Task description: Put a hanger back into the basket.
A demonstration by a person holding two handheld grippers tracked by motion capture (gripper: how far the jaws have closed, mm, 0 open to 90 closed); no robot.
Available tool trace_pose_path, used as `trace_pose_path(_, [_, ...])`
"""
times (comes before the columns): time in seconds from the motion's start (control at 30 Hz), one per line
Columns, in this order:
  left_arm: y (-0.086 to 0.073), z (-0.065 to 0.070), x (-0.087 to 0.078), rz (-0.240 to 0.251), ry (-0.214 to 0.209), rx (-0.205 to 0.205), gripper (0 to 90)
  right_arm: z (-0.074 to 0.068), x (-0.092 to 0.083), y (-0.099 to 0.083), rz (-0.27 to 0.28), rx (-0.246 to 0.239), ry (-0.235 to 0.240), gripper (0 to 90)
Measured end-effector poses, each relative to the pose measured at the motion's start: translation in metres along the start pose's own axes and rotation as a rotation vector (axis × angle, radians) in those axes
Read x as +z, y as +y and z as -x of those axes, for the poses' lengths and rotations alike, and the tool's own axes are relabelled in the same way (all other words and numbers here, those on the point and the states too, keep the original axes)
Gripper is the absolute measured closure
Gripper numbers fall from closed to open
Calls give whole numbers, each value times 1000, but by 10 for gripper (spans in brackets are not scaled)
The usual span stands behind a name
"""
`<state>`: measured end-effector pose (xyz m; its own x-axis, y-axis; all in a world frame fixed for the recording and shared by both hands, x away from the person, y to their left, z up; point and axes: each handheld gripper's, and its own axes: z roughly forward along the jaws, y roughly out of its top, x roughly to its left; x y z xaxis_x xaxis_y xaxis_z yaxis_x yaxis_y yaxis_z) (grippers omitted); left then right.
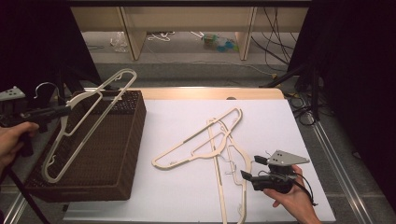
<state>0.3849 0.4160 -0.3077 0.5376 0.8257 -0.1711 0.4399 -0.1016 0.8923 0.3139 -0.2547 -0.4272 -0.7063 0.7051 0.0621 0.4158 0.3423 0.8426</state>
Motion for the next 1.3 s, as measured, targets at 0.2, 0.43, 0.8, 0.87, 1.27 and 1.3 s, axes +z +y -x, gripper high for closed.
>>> trace_pose_path(0.2, [-11, -6, 0, -49, 5, 14, 858, 0, 0, 0, 0, 2, 1, 249])
trace_pose_path(0.43, [-23, -14, 7, -98, -3, 9, 858, -1, 0, 0, -3, 2, 3, 249])
trace_pose_path(0.8, [-41, -18, 23, -168, -32, -13, 857, 0, 0, 0, 3, -4, -1, 250])
trace_pose_path(0.87, [-42, -18, 28, -177, -24, -11, 856, 0, -2, 1, -14, 3, -1, 250])
trace_pose_path(1.27, [-56, -36, 49, -259, 42, -28, 856, 0, 1, 0, -3, -2, 6, 253])
trace_pose_path(1.3, [-56, -37, 51, -254, 48, -35, 855, 0, 1, 0, -2, -2, 6, 253])
